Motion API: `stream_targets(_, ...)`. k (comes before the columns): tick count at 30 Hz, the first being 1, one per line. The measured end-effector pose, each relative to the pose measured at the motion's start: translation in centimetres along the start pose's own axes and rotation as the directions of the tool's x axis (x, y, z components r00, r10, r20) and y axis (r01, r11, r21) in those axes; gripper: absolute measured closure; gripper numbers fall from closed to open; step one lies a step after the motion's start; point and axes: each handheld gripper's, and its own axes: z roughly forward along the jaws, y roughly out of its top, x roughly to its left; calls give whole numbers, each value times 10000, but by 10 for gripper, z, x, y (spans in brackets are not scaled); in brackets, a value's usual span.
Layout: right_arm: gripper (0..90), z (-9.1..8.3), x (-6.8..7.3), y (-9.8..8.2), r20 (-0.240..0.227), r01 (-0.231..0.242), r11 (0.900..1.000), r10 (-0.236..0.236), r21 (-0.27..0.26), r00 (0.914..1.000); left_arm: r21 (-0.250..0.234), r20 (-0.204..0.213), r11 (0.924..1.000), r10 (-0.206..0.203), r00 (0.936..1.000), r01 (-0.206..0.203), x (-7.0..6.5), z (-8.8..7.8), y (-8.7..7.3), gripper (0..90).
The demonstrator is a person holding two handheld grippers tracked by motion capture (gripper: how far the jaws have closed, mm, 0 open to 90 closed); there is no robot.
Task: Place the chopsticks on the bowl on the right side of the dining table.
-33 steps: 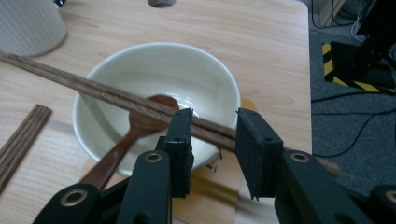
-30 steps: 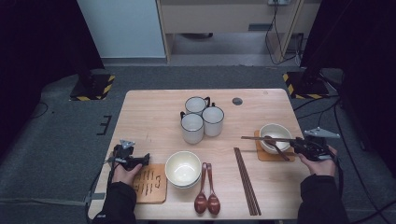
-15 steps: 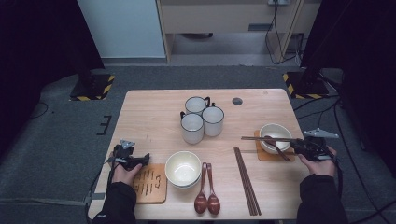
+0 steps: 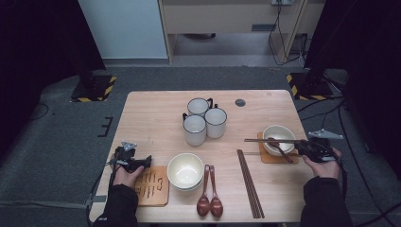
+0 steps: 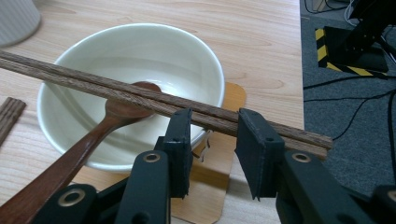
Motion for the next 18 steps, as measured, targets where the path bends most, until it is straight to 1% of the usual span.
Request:
stream_targets(2, 644, -1, 1, 1, -76, 94, 9999, -94, -61, 9999, 0, -1, 10000, -1, 10000, 1, 0, 0, 0, 0)
stream_targets(3, 636, -2, 2, 2, -101, 50, 9999, -52, -110, 9999, 0, -1, 10000, -1, 10000, 1, 0, 0, 0, 0)
stream_targets(6, 604, -4, 5, 5, -318, 54, 9992, -67, -394, 9995, -1, 0, 10000, -1, 10000, 1, 0, 0, 0, 0)
stream_targets(9, 553, -5, 10, 9, -609, 145, 9972, -190, -735, 9980, -2, -1, 10000, -2, 10000, 2, 0, 0, 0, 0)
stream_targets(11, 509, -3, 15, 12, -700, 260, 9954, -325, -918, 9970, -1, -1, 10000, -1, 10000, 1, 0, 0, 0, 0)
stream_targets(13, 485, -1, 18, 13, -641, 473, 9939, -539, -993, 9965, 1, -1, 10000, 2, 10000, -2, 0, 0, 0, 0)
stream_targets(18, 443, 9, 24, 14, -533, 718, 9935, -767, -886, 9956, -1, 0, 10000, -2, 10000, 2, 0, 0, 0, 0)
